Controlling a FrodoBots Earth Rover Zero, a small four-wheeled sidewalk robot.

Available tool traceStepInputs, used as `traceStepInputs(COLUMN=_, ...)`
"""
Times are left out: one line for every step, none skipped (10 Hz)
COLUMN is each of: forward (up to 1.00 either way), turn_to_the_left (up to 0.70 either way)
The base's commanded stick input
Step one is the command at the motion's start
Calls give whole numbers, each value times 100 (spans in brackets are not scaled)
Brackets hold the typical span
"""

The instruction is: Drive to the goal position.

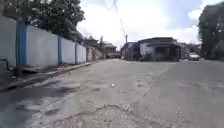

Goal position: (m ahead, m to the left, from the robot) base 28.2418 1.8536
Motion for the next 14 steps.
traceStepInputs(forward=100, turn_to_the_left=-40)
traceStepInputs(forward=100, turn_to_the_left=-40)
traceStepInputs(forward=100, turn_to_the_left=-13)
traceStepInputs(forward=100, turn_to_the_left=-5)
traceStepInputs(forward=100, turn_to_the_left=0)
traceStepInputs(forward=100, turn_to_the_left=0)
traceStepInputs(forward=100, turn_to_the_left=0)
traceStepInputs(forward=100, turn_to_the_left=0)
traceStepInputs(forward=100, turn_to_the_left=0)
traceStepInputs(forward=100, turn_to_the_left=0)
traceStepInputs(forward=100, turn_to_the_left=0)
traceStepInputs(forward=100, turn_to_the_left=0)
traceStepInputs(forward=100, turn_to_the_left=0)
traceStepInputs(forward=100, turn_to_the_left=0)
